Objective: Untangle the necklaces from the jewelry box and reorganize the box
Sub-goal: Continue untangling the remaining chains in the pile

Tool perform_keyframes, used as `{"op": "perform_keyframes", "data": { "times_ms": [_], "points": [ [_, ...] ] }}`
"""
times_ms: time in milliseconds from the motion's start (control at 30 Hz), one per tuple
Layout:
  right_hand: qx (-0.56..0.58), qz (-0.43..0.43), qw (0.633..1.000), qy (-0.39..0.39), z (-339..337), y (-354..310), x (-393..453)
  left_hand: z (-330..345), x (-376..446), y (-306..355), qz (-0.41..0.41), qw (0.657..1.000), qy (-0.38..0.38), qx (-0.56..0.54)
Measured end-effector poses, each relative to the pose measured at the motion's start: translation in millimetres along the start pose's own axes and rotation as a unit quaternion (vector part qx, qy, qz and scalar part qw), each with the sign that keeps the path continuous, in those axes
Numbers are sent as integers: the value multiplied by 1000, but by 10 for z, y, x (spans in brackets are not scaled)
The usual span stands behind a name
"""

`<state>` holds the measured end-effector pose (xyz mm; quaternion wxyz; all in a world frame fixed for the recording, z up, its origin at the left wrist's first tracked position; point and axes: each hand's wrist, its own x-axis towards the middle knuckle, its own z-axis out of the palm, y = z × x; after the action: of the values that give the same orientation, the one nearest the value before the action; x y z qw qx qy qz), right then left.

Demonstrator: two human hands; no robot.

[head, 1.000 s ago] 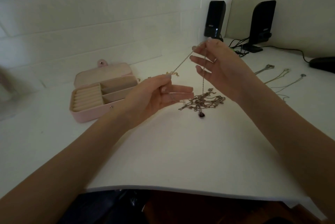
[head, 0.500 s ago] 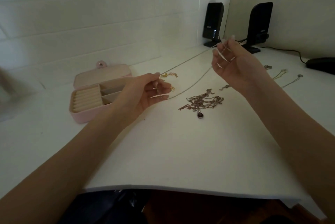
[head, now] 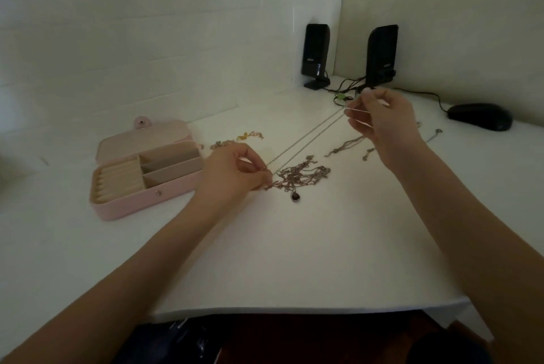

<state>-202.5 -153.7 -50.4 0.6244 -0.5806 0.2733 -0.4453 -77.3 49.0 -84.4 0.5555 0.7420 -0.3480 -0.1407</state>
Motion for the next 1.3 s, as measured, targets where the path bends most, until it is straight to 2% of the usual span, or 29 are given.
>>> {"op": "perform_keyframes", "data": {
  "times_ms": [100, 167, 233, 300, 400, 467, 533, 633, 667, 800, 900, 1033, 1100, 1200, 1300],
  "points": [
    [-47, -23, 997, 51, -524, -100, 66, 492, -172, 221, 84, 994, -21, 68],
    [-119, -49, 985, 114, -929, -124, 143, 910, -254, 386, 162, 978, -51, 122],
    [-228, -70, 956, 173, -1303, -84, 237, 1315, -275, 517, 245, 950, -74, 178],
    [-347, -66, 916, 189, -1604, 33, 287, 1664, -286, 580, 294, 921, -107, 234],
    [-432, -52, 884, 168, -1841, 233, 346, 1944, -247, 580, 317, 891, -144, 292],
    [-453, -48, 875, 165, -1861, 287, 449, 2003, -207, 537, 346, 881, -171, 274],
    [-482, -45, 862, 151, -1881, 316, 571, 2026, -145, 487, 363, 875, -189, 259],
    [-504, -49, 850, 141, -1909, 338, 734, 2049, -47, 511, 336, 884, -183, 270],
    [-503, -46, 851, 142, -1917, 341, 766, 2066, -10, 517, 331, 879, -198, 280],
    [-509, -47, 847, 147, -1939, 362, 877, 2093, 80, 512, 329, 823, -317, 336],
    [-506, -52, 846, 158, -1952, 389, 914, 2061, 84, 490, 314, 811, -358, 340],
    [-511, -46, 844, 157, -1947, 387, 921, 2007, 50, 484, 325, 789, -363, 374],
    [-496, -60, 850, 166, -1915, 355, 887, 1910, 21, 457, 327, 791, -347, 384],
    [-455, -121, 858, 204, -1835, 287, 750, 1538, 84, 322, 358, 797, -260, 411],
    [-385, -158, 894, 167, -1562, 213, 520, 989, 178, 103, 302, 813, -189, 461]
  ]
}}
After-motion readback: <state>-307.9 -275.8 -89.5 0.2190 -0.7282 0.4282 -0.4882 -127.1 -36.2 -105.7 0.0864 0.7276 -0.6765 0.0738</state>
